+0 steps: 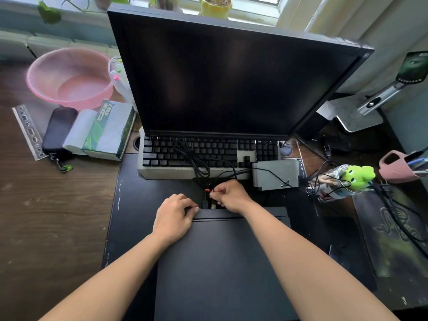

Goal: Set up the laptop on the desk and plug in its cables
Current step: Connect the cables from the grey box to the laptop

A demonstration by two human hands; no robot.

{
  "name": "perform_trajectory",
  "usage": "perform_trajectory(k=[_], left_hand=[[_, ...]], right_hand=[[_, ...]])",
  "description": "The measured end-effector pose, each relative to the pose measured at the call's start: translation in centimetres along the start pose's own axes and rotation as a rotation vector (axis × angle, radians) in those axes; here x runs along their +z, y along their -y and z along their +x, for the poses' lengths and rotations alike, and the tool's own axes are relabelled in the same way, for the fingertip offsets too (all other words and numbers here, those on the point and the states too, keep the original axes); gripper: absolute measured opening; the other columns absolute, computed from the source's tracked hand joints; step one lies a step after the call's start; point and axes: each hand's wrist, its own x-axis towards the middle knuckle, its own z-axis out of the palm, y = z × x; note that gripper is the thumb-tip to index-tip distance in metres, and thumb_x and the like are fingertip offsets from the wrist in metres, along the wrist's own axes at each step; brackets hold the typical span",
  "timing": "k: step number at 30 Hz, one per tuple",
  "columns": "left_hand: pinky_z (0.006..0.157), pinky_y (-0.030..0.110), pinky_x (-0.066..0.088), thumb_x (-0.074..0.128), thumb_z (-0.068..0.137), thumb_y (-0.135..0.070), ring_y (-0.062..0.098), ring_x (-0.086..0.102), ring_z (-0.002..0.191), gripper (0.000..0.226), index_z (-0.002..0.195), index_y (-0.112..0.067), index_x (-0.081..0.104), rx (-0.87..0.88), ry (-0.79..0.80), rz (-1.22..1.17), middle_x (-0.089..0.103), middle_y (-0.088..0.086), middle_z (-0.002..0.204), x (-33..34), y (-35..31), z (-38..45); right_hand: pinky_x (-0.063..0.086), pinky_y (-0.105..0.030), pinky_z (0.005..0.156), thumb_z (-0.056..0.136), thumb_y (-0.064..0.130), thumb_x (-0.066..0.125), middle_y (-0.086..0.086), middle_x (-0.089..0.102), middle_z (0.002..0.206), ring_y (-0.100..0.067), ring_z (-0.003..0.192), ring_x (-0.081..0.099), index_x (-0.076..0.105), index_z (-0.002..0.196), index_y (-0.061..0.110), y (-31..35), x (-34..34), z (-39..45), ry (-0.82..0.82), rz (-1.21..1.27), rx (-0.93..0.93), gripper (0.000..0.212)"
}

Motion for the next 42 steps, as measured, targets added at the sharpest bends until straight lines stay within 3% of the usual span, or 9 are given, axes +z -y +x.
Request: perform_trajectory(k=[5, 9, 17, 23, 26, 30, 34, 38, 42], left_hand=[[0.075, 0.028, 0.041, 0.062, 0.089, -0.032, 0.016, 0.055, 0.093, 0.014, 0.089, -0.027, 0.075, -0.002, 0.001, 0.006, 0.063, -0.01, 0.086, 0.1, 0.1, 0.0], [0.074, 0.027, 0.039, 0.062, 0.089, -0.033, 0.015, 0.055, 0.092, 0.014, 0.087, -0.028, 0.075, 0.005, -0.016, 0.016, 0.063, -0.011, 0.085, 0.2, 0.2, 0.0], [0.075, 0.03, 0.043, 0.06, 0.09, -0.034, 0.015, 0.056, 0.093, 0.014, 0.087, -0.03, 0.073, 0.017, -0.019, 0.044, 0.065, -0.011, 0.087, 0.6, 0.6, 0.3], [0.072, 0.026, 0.037, 0.061, 0.088, -0.032, 0.015, 0.057, 0.089, 0.012, 0.084, -0.03, 0.072, 0.052, -0.05, 0.065, 0.064, -0.012, 0.084, 0.9, 0.8, 0.1], [0.072, 0.027, 0.039, 0.062, 0.088, -0.032, 0.016, 0.057, 0.087, 0.012, 0.082, -0.029, 0.072, 0.066, -0.066, 0.084, 0.064, -0.011, 0.082, 1.0, 0.8, 0.4], [0.072, 0.027, 0.04, 0.062, 0.087, -0.032, 0.017, 0.057, 0.086, 0.012, 0.081, -0.028, 0.072, 0.056, -0.068, 0.075, 0.064, -0.01, 0.081, 1.2, 0.8, 0.3], [0.071, 0.027, 0.04, 0.063, 0.087, -0.032, 0.017, 0.057, 0.086, 0.011, 0.08, -0.028, 0.072, 0.056, -0.068, 0.07, 0.064, -0.009, 0.081, 1.0, 0.9, 0.3], [0.07, 0.028, 0.039, 0.06, 0.088, -0.033, 0.018, 0.056, 0.088, 0.012, 0.083, -0.028, 0.069, 0.063, -0.037, 0.089, 0.063, -0.008, 0.082, 0.9, 0.9, 0.4], [0.07, 0.032, 0.041, 0.054, 0.092, -0.035, 0.022, 0.054, 0.092, 0.016, 0.09, -0.025, 0.067, 0.092, 0.058, 0.119, 0.061, -0.004, 0.087, 0.7, 0.9, 0.5]], right_hand=[[0.052, -0.031, 0.07, 0.091, 0.021, 0.07, -0.002, 0.063, 0.066, -0.01, 0.062, 0.057, 0.072, 0.078, 0.007, -0.3, -0.2, -0.2, 0.021, 0.009, 0.02, 0.019], [0.044, -0.019, 0.064, 0.089, 0.025, 0.072, 0.003, 0.062, 0.063, -0.007, 0.061, 0.056, 0.074, 0.084, 0.009, 0.3, 0.0, -0.5, -0.001, -0.04, 0.032, 0.018], [0.049, -0.025, 0.089, 0.081, 0.034, 0.08, -0.003, 0.074, 0.104, -0.017, 0.102, 0.066, 0.075, 0.091, 0.019, 0.8, 0.3, -0.5, -0.084, -0.078, 0.176, 0.019], [0.048, -0.022, 0.086, 0.08, 0.031, 0.081, 0.0, 0.073, 0.097, -0.015, 0.097, 0.066, 0.077, 0.092, 0.015, 0.6, 0.4, -1.4, -0.096, -0.052, 0.167, 0.021], [0.051, -0.026, 0.087, 0.08, 0.033, 0.079, 0.003, 0.072, 0.088, -0.014, 0.092, 0.067, 0.073, 0.078, 0.022, 0.7, 0.5, -1.5, -0.121, -0.09, 0.15, 0.012], [0.053, -0.031, 0.092, 0.079, 0.036, 0.079, 0.003, 0.073, 0.091, -0.016, 0.093, 0.067, 0.065, 0.068, 0.026, 0.7, 0.9, -1.8, -0.138, -0.112, 0.186, 0.02], [0.053, -0.034, 0.095, 0.078, 0.038, 0.08, 0.001, 0.074, 0.101, -0.018, 0.1, 0.067, 0.068, 0.08, 0.028, 1.0, 1.3, -2.2, -0.163, -0.103, 0.213, 0.016], [0.051, -0.035, 0.096, 0.082, 0.043, 0.072, 0.0, 0.073, 0.106, -0.023, 0.106, 0.065, 0.067, 0.081, 0.03, 1.7, 1.6, -2.8, -0.164, -0.213, 0.231, 0.014], [0.048, -0.034, 0.096, 0.091, 0.042, 0.06, -0.004, 0.07, 0.116, -0.027, 0.113, 0.061, 0.071, 0.11, 0.024, 2.5, 2.3, -4.3, -0.213, -0.389, 0.218, 0.028]])
